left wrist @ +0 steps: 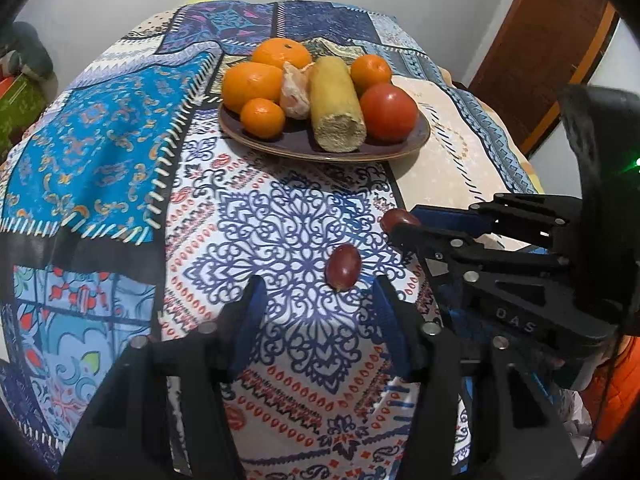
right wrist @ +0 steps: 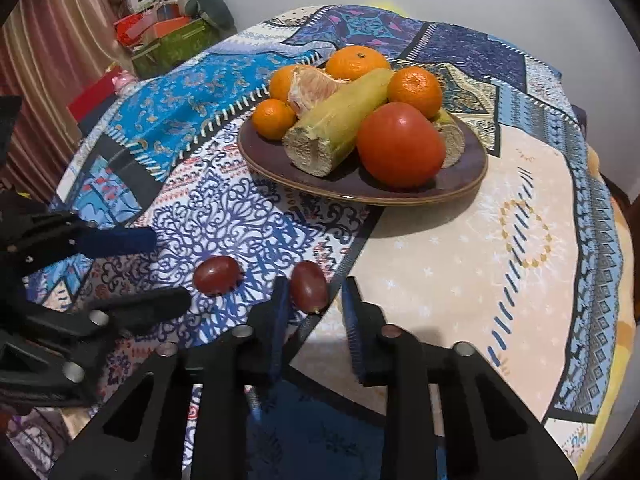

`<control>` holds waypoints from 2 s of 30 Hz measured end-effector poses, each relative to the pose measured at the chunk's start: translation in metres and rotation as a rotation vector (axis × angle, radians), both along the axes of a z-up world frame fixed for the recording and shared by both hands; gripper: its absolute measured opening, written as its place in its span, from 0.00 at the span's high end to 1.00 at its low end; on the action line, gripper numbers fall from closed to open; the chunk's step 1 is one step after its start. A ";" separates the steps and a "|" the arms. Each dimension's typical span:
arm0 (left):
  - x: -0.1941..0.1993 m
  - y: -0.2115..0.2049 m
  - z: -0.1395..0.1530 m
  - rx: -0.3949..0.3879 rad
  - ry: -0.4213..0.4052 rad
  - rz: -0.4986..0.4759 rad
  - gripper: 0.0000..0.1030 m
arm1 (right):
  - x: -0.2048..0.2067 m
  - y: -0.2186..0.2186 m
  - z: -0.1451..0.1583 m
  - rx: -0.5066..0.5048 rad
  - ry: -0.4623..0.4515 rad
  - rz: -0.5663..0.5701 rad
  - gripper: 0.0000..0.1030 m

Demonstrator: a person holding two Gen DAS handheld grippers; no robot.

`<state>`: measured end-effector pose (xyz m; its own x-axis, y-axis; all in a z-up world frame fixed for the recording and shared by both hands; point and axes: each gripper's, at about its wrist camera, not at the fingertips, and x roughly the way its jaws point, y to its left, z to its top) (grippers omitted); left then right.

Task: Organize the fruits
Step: 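Grasp a dark red date with the right tool while the left tool grasps another date, then drop both dates onto the plate beside the tomato, open both tools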

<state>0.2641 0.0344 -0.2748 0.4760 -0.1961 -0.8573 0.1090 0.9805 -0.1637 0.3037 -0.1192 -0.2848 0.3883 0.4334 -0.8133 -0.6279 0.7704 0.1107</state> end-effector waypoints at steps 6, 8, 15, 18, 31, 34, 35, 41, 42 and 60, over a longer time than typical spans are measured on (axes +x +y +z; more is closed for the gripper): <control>0.008 -0.007 -0.008 -0.022 0.015 -0.016 0.70 | -0.003 -0.012 0.006 0.040 0.003 -0.022 0.84; 0.011 -0.010 -0.009 -0.022 0.012 -0.022 0.72 | -0.002 -0.017 0.009 0.050 -0.003 -0.033 0.84; 0.019 -0.010 -0.011 -0.031 0.006 0.002 0.82 | -0.001 -0.030 0.022 0.070 -0.035 -0.075 0.84; 0.018 -0.006 -0.006 -0.023 -0.011 0.007 0.82 | 0.002 -0.032 0.028 0.077 -0.052 -0.082 0.84; 0.032 0.023 0.041 -0.041 -0.147 0.062 0.82 | 0.021 -0.020 0.052 0.112 -0.108 -0.086 0.84; 0.039 0.023 0.044 -0.045 -0.158 0.061 0.82 | 0.026 -0.015 0.053 0.118 -0.111 -0.081 0.84; 0.042 0.023 0.044 -0.047 -0.159 0.061 0.82 | 0.027 -0.013 0.053 0.118 -0.111 -0.080 0.84; 0.053 0.021 0.033 -0.068 -0.144 0.060 0.82 | 0.034 -0.002 0.042 0.103 -0.094 -0.067 0.84; 0.055 0.020 0.031 -0.068 -0.145 0.062 0.82 | 0.035 -0.001 0.040 0.099 -0.092 -0.066 0.83; 0.069 0.014 0.021 -0.056 -0.145 0.072 0.82 | 0.043 0.005 0.028 0.092 -0.078 -0.054 0.83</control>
